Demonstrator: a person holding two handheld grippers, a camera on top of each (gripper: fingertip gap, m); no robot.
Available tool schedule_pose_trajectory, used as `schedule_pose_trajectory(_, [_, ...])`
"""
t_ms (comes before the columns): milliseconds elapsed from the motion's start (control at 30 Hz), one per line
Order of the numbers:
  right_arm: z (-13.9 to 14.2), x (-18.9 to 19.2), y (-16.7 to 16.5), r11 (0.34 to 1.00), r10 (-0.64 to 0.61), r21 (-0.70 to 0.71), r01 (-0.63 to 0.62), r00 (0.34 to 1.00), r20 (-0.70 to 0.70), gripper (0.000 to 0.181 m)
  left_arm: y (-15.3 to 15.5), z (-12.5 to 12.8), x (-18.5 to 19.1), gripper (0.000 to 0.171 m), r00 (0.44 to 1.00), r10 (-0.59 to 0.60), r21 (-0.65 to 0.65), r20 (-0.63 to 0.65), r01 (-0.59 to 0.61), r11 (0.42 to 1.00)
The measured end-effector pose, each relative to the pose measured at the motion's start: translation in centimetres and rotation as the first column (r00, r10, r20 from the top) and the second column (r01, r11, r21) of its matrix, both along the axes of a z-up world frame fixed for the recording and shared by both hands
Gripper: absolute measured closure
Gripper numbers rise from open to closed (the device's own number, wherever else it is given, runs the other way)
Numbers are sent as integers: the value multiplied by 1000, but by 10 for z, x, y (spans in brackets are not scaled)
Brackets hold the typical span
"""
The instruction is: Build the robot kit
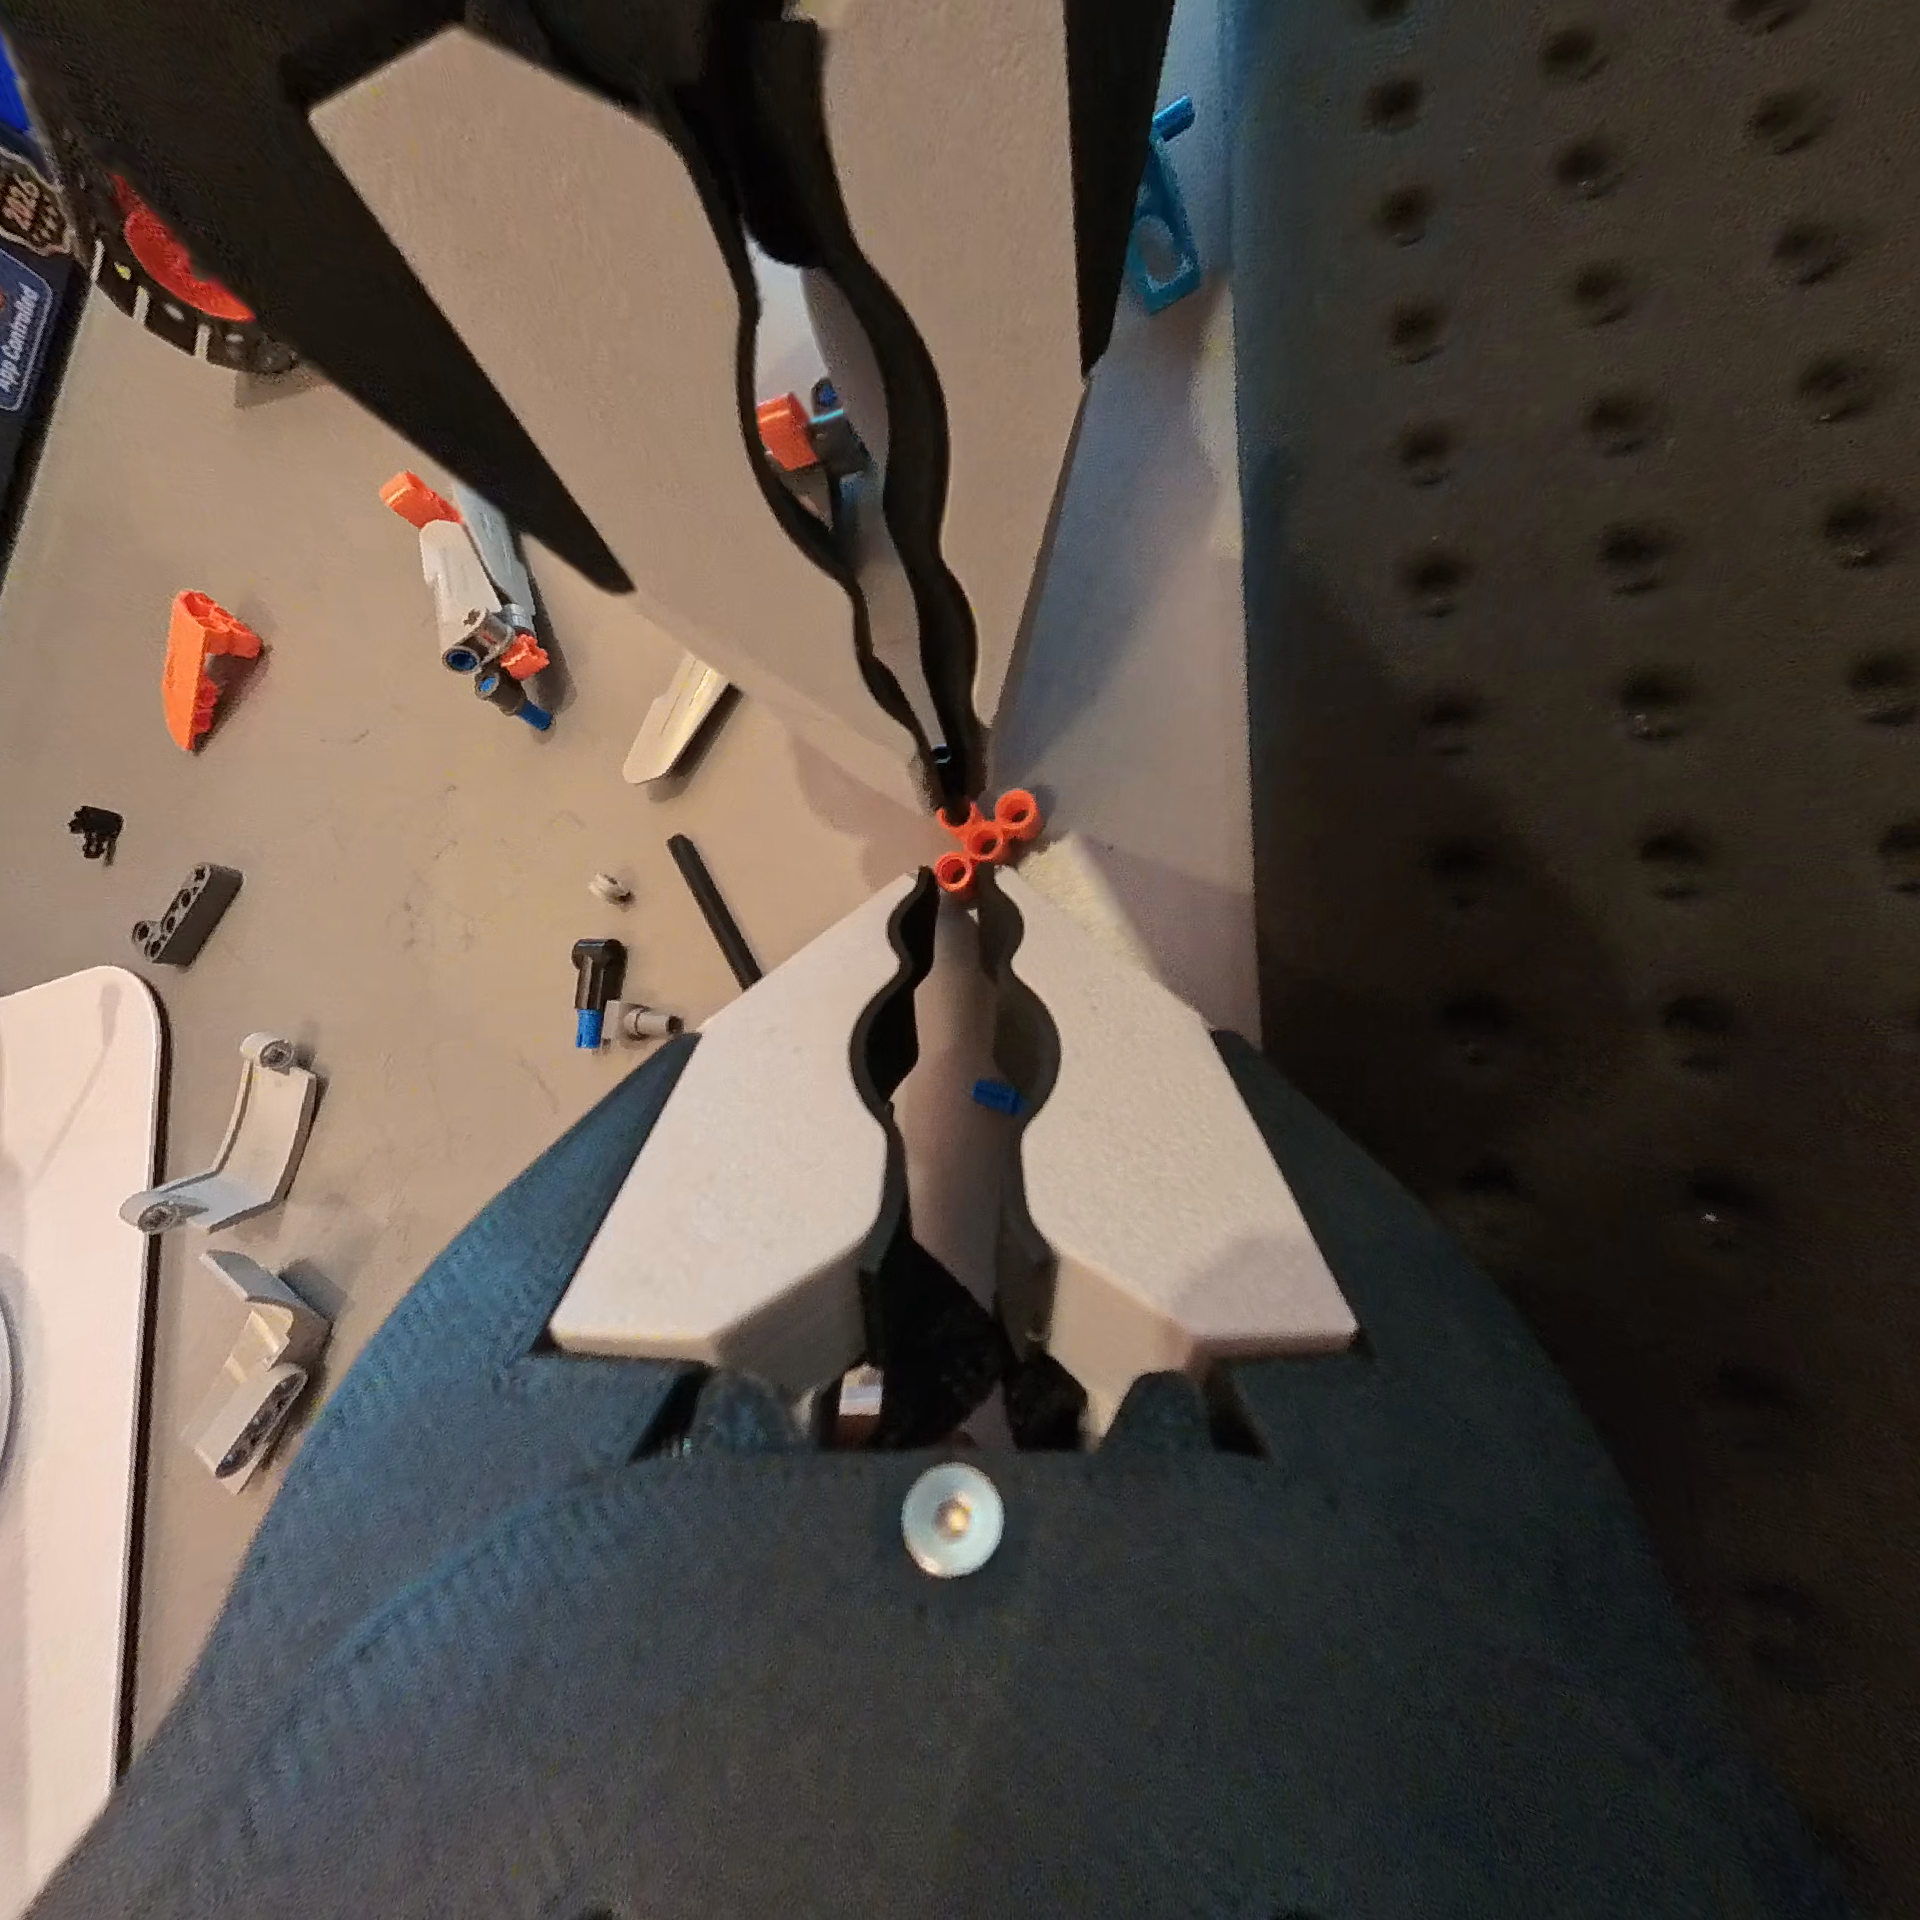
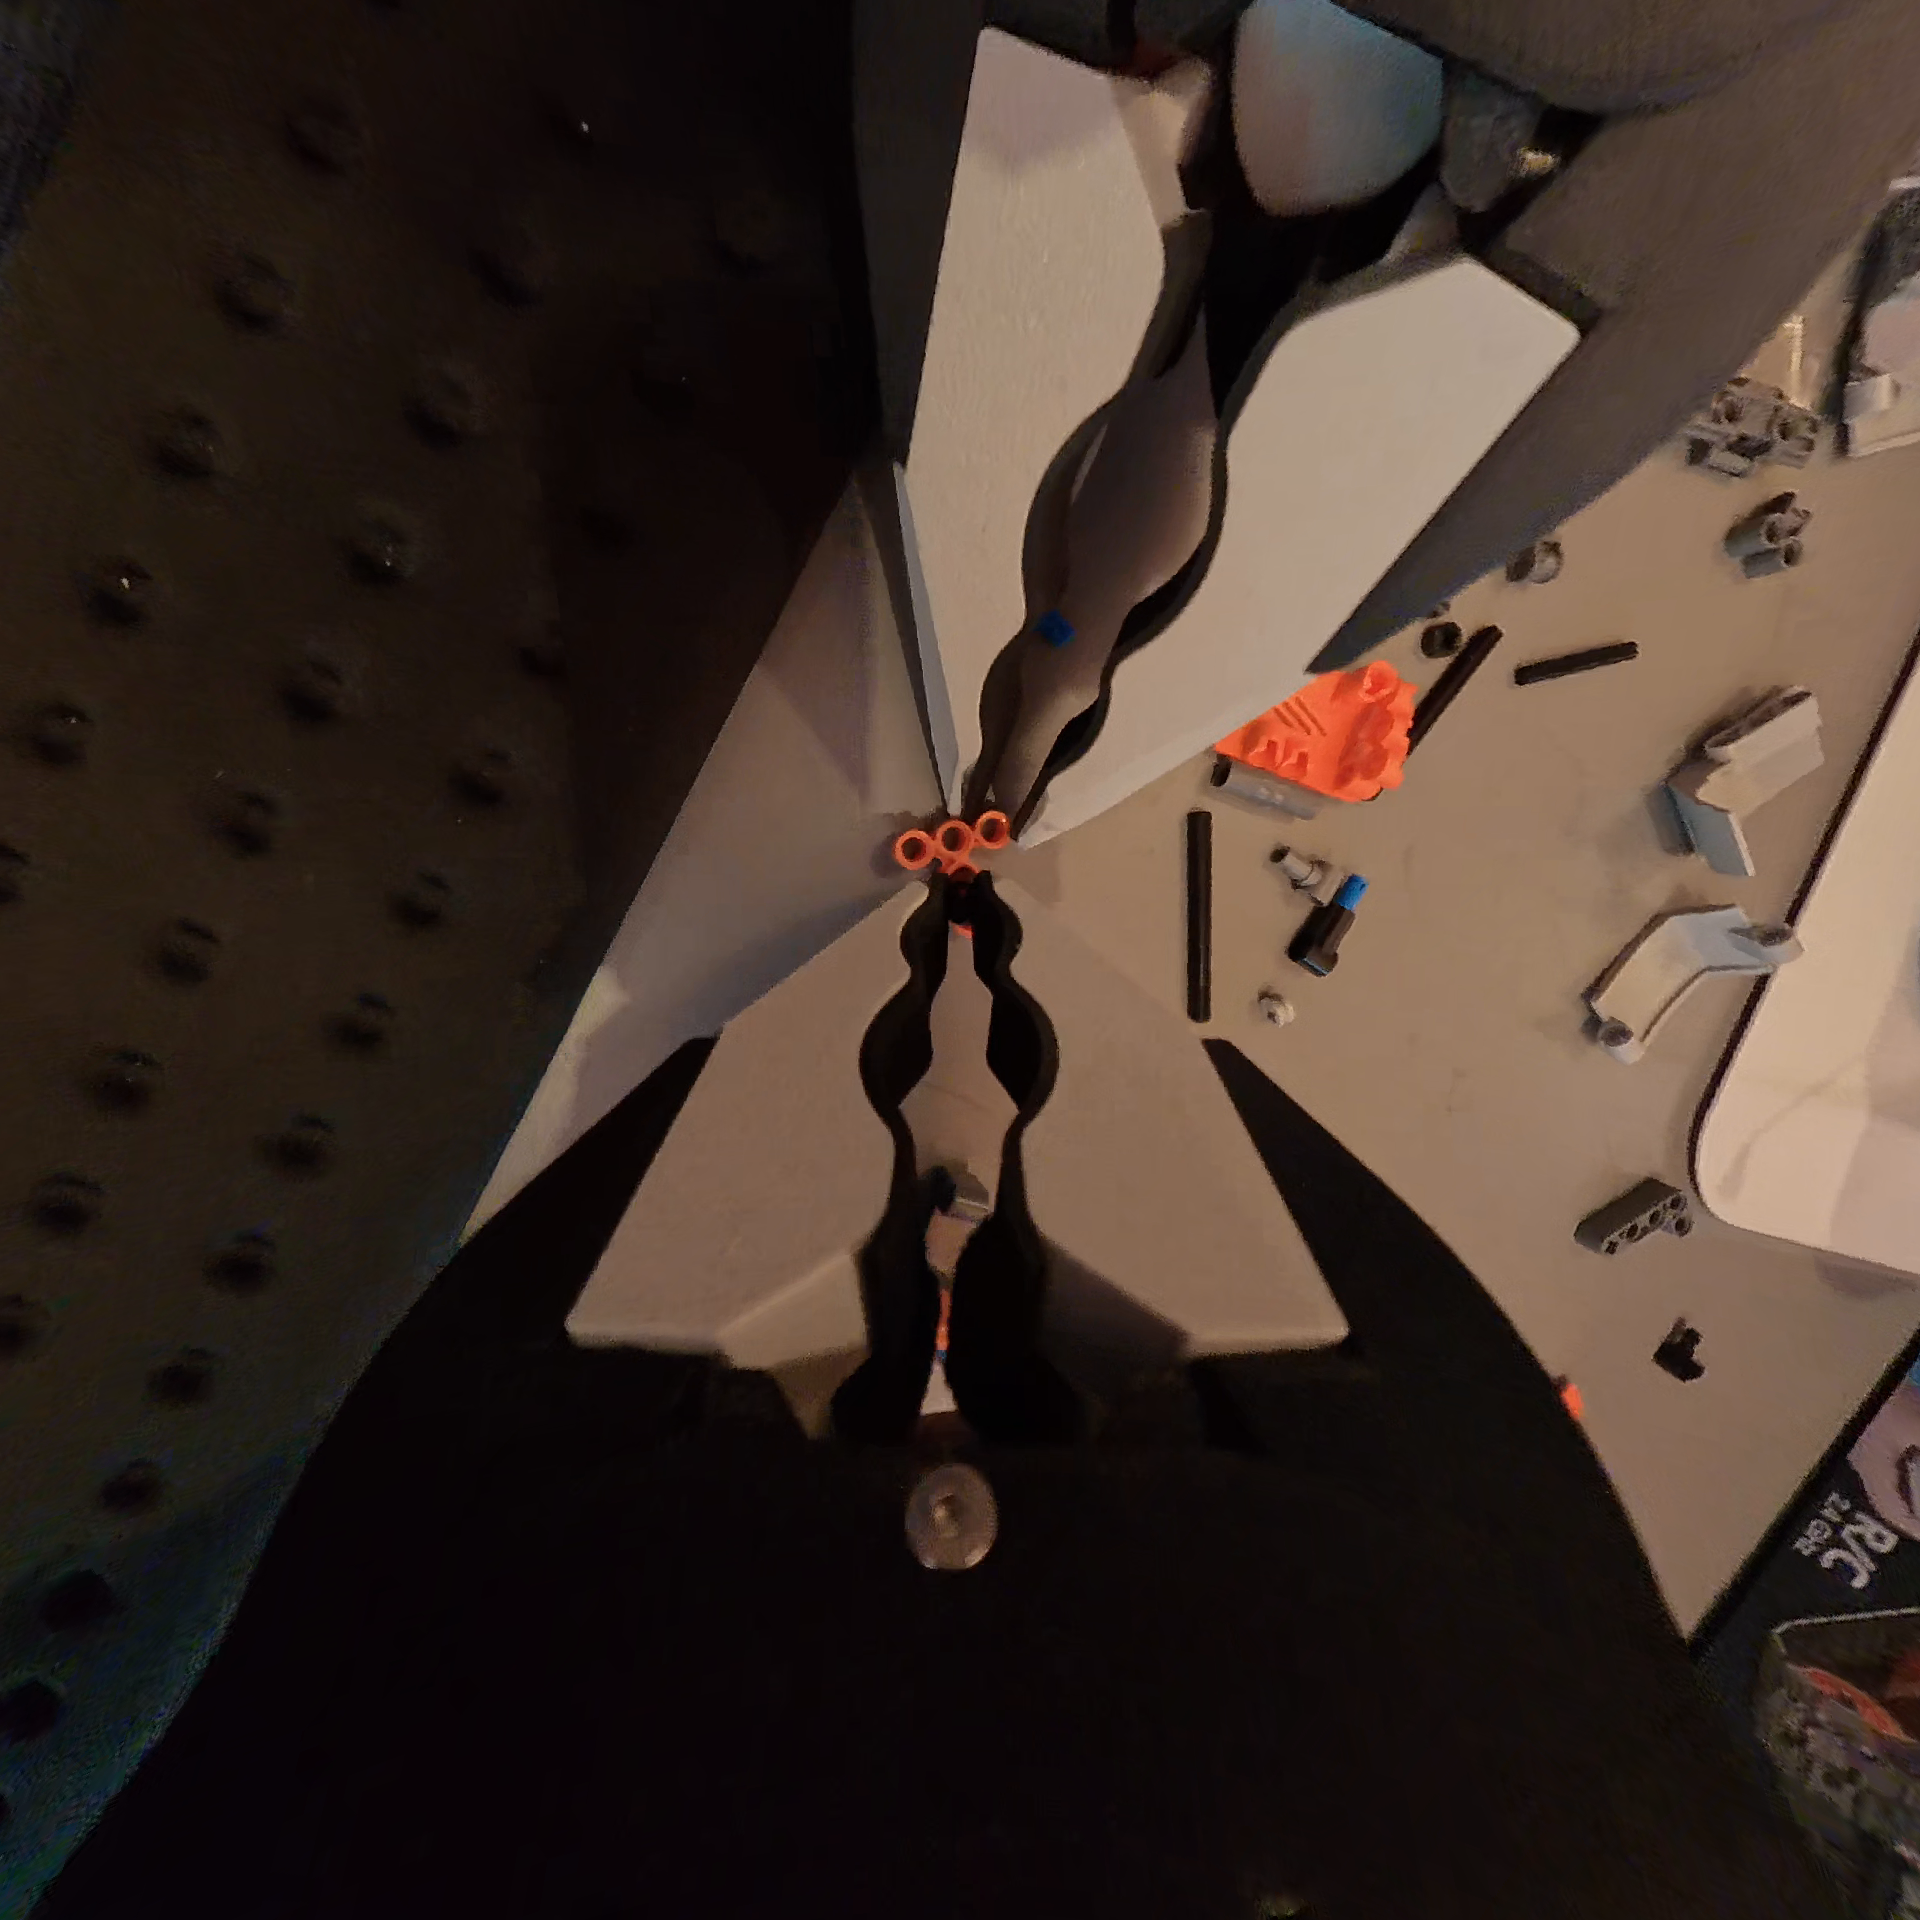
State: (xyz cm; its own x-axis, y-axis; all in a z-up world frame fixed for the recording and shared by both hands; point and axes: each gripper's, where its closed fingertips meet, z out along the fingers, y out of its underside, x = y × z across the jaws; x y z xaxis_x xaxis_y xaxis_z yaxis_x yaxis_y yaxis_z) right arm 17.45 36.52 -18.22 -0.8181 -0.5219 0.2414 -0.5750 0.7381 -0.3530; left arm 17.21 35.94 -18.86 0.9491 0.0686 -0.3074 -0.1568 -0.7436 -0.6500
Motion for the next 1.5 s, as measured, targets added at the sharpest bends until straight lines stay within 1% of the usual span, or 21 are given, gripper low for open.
schedule_pose_trajectory(100, [0, 0, 0, 998, 34, 54, -36, 998, 44, 180, 0, 0, 0, 165, 1000, 0, 17, 28, -1, 1000])
schedule_pose_trajectory(267, [-2, 1, 0, 991, 64, 107, -76, 992, 111, 180, 0, 0, 0, 166, 999, -6, 31, 40, 5, 1000])
schedule_pose_trajectory(367, [-4, 2, -1, 987, 81, 132, -93, 992, 97, 180, 1, 0, 0, 166, 999, -11, 32, 34, 10, 999])
schedule_pose_trajectory(433, [-4, 2, -1, 985, 75, 147, -93, 989, 125, 180, 1, 0, 0, 166, 999, -11, 39, 47, 9, 999])
schedule_pose_trajectory(533, [-5, 3, -1, 985, 22, 165, -58, 977, 214, 179, 1, 0, 0, 166, 999, -14, 36, 44, 12, 999])
schedule_pose_trajectory(733, [-2, -2, 0, 997, -20, 75, 4, 978, 206, 178, 1, 0, -2, 166, 999, -9, 37, 37, 7, 999])
schedule_pose_trajectory(800, [4, 0, -1, 999, -23, 28, 17, 975, 223, 176, 2, 0, -2, 166, 999, -10, 38, 38, 8, 999])
schedule_pose_trajectory(867, [6, -3, 0, 1000, -22, 11, 21, 982, 189, 178, 2, 0, -3, 166, 999, -8, 38, 39, 7, 999])
schedule_pose_trajectory(1033, [4, -3, 0, 999, -16, 33, 10, 985, 170, 179, 2, 0, -3, 166, 999, -3, 36, 38, 1, 999])
schedule_pose_trajectory(1333, [1, -3, 1, 998, -32, 64, 17, 971, 235, 180, 3, 0, -4, 166, 999, -11, 34, 42, 9, 999])
schedule_pose_trajectory(1433, [2, -2, 1, 998, -57, 47, 47, 964, 258, 180, 3, 0, -4, 166, 999, -10, 35, 36, 9, 999])
schedule_pose_trajectory(1500, [3, -5, -2, 998, -67, 14, 65, 973, 221, 176, 2, 0, -6, 166, 1000, -8, 30, 22, 8, 1000])
